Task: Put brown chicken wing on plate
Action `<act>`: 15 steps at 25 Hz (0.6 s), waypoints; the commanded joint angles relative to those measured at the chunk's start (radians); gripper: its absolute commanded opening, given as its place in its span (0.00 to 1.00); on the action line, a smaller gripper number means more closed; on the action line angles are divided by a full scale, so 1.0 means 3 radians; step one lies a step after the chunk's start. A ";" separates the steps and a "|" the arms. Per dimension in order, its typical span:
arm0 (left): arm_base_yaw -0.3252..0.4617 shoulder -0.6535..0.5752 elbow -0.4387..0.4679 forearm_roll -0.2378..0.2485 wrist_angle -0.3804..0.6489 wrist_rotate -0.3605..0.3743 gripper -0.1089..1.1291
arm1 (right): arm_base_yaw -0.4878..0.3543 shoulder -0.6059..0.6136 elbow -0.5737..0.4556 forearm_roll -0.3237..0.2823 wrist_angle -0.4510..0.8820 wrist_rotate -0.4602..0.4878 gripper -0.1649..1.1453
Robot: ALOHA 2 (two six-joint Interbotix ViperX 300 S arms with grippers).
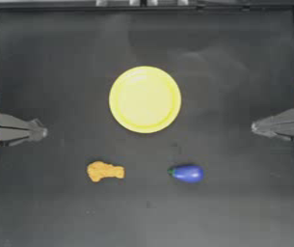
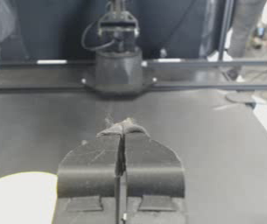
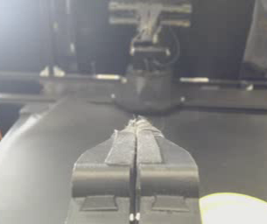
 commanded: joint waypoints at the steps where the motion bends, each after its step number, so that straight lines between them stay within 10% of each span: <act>1: 0.0046 0.0097 -0.0092 -0.0005 0.0005 0.0015 0.24 | 0.0005 0.0015 -0.0112 -0.0026 0.0010 -0.0020 0.25; 7: 0.0056 0.0159 -0.0153 0.0000 0.0005 0.0026 0.96 | 0.0005 0.0015 -0.0118 -0.0061 0.0010 -0.0020 0.76; 9: 0.0056 0.0184 -0.0174 0.0005 0.0020 0.0026 0.95 | 0.0010 0.0010 -0.0118 -0.0046 0.0015 -0.0010 0.94; 15: 0.0082 0.0189 -0.0312 -0.0005 0.0419 0.0046 0.92 | 0.0005 0.0010 -0.0118 -0.0036 0.0015 -0.0010 0.87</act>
